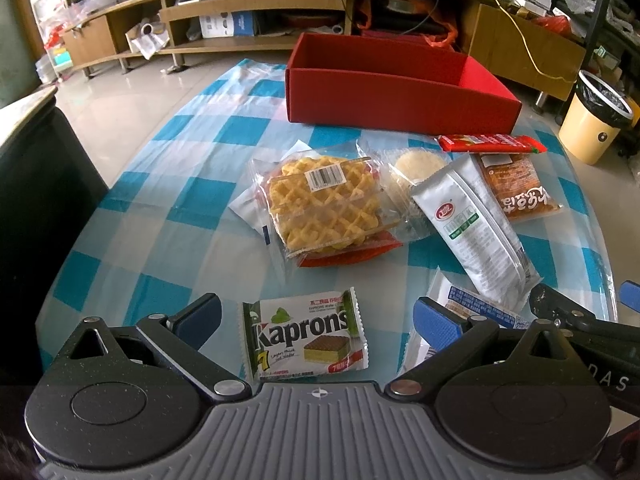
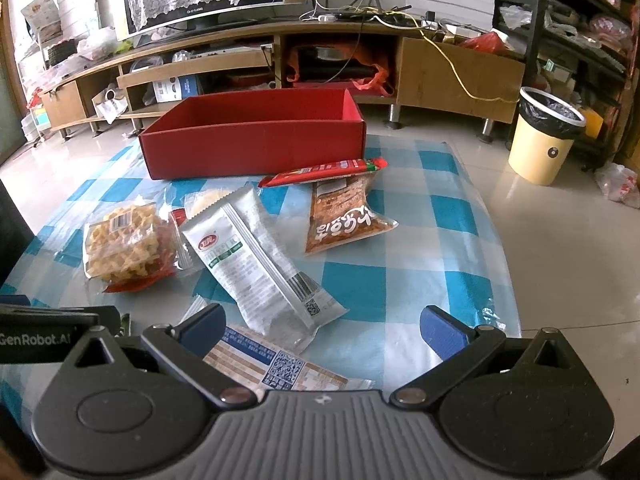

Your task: Organize snacks

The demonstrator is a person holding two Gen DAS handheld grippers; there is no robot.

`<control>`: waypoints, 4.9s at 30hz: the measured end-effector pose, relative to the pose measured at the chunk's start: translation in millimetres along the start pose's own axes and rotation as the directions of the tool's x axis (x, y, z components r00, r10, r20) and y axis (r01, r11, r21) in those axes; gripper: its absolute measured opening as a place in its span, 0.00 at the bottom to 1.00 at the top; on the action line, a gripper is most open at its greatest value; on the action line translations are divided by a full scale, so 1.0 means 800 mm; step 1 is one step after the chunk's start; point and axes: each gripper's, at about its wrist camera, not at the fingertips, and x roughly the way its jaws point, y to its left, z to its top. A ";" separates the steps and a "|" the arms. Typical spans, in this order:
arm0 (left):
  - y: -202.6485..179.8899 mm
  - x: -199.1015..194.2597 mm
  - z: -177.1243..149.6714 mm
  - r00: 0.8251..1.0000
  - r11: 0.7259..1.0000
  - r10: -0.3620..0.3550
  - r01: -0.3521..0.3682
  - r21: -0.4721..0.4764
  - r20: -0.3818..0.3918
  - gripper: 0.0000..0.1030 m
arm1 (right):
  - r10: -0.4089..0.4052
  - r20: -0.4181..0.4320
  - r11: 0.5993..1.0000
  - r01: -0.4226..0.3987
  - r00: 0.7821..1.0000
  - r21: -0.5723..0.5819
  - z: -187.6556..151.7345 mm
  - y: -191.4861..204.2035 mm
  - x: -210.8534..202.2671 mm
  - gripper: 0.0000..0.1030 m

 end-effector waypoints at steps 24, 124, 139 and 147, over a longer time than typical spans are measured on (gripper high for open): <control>0.001 0.003 -0.001 1.000 1.000 0.016 -0.016 0.002 -0.016 0.99 | 0.019 -0.032 1.000 -0.019 0.999 -0.012 -0.002 0.003 0.006 0.99; 0.014 0.091 -0.003 0.965 1.000 0.009 -0.012 -0.010 -0.263 1.00 | 0.397 -0.419 0.848 -0.501 0.816 -0.173 -0.005 0.021 0.091 1.00; 0.009 0.075 -0.017 0.975 1.000 0.010 -0.004 0.027 -0.224 1.00 | 0.334 -0.382 0.868 -0.440 0.861 -0.232 -0.011 0.015 0.069 0.69; 0.006 0.055 -0.011 0.978 0.998 -0.032 0.041 0.038 -0.205 0.75 | 0.378 -0.316 0.904 -0.420 0.870 -0.075 -0.006 -0.013 0.040 0.63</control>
